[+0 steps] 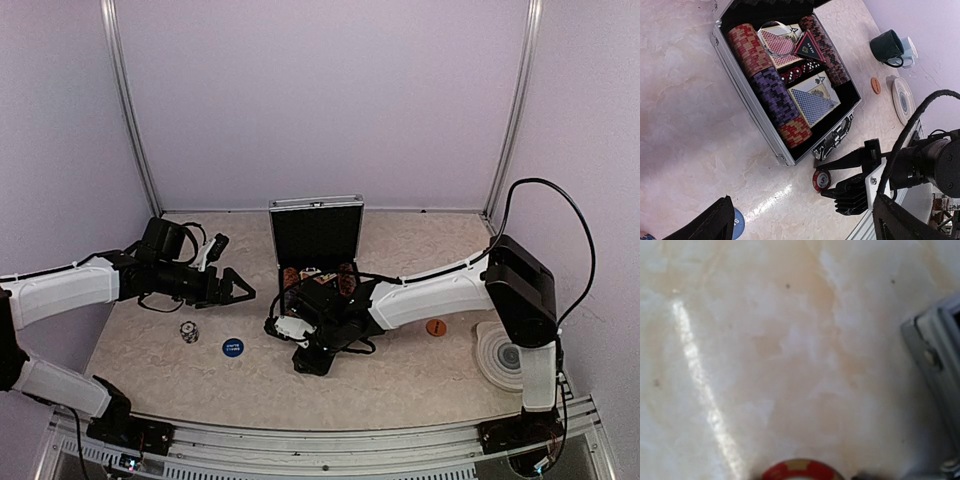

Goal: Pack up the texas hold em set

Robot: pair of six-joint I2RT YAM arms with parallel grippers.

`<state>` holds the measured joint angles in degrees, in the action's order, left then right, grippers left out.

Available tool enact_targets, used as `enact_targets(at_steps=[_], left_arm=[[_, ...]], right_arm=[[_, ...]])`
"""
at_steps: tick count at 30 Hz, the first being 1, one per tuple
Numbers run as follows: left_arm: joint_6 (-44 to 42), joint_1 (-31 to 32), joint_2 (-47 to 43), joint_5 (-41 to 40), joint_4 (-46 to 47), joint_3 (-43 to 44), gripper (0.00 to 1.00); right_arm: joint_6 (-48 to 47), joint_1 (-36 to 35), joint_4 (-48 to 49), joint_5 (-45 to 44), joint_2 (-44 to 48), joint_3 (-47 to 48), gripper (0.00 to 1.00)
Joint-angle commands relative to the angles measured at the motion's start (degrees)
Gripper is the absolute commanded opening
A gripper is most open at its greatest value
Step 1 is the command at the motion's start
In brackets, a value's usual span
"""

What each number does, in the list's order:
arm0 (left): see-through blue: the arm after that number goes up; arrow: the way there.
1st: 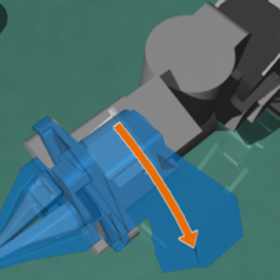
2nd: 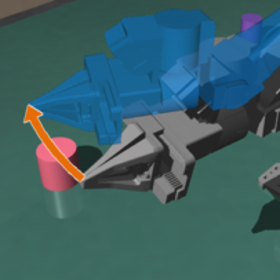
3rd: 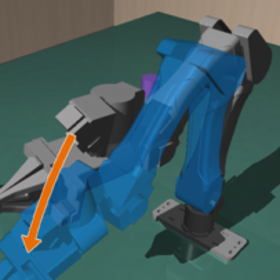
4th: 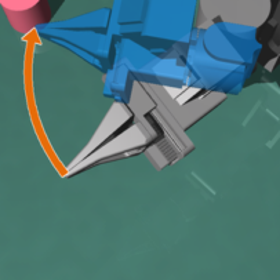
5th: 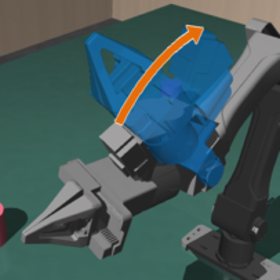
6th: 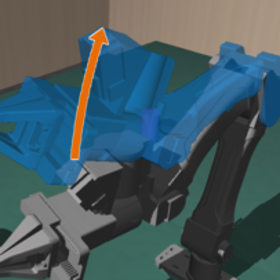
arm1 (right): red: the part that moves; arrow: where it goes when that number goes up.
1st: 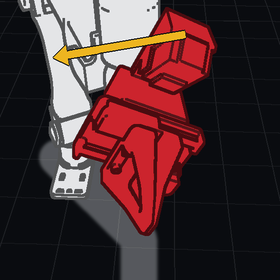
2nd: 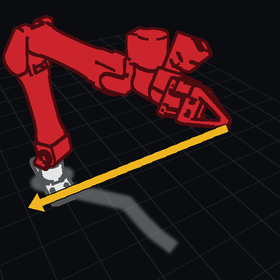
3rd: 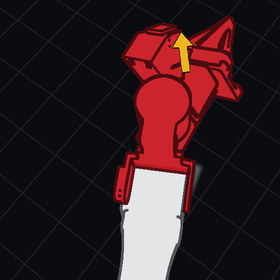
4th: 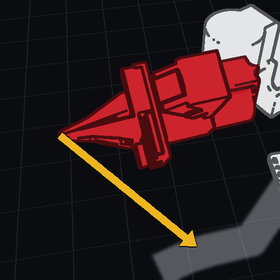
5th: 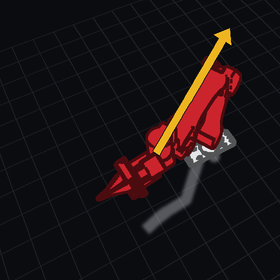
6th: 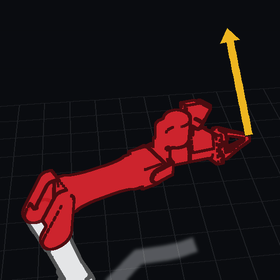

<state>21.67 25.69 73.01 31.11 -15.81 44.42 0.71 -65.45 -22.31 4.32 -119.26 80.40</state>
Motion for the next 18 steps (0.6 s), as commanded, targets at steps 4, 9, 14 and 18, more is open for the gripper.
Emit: enact_targets(at_steps=[4, 9, 14, 18], left_arm=[[0.13, 0.32, -0.8, -0.53, 0.96, -0.92, 0.95], [0.17, 0.45, -1.42, -0.65, 0.7, -1.26, 0.95], [0.13, 0.8, -1.65, -0.59, 0.48, -1.7, 0.95], [0.18, 1.23, -1.51, -0.53, 0.52, -1.96, 0.95]], right_arm=[[0.04, -0.02, -2.74, 0.05, 1.17, -1.34, 0.36], [-0.11, 0.01, -2.38, -1.22, 3.69, -1.54, 0.36], [-0.08, 0.06, -2.09, -1.96, 5.75, -2.13, 0.36], [-0.11, 0.05, -2.18, -2.29, 6.35, -2.3, 0.36]])
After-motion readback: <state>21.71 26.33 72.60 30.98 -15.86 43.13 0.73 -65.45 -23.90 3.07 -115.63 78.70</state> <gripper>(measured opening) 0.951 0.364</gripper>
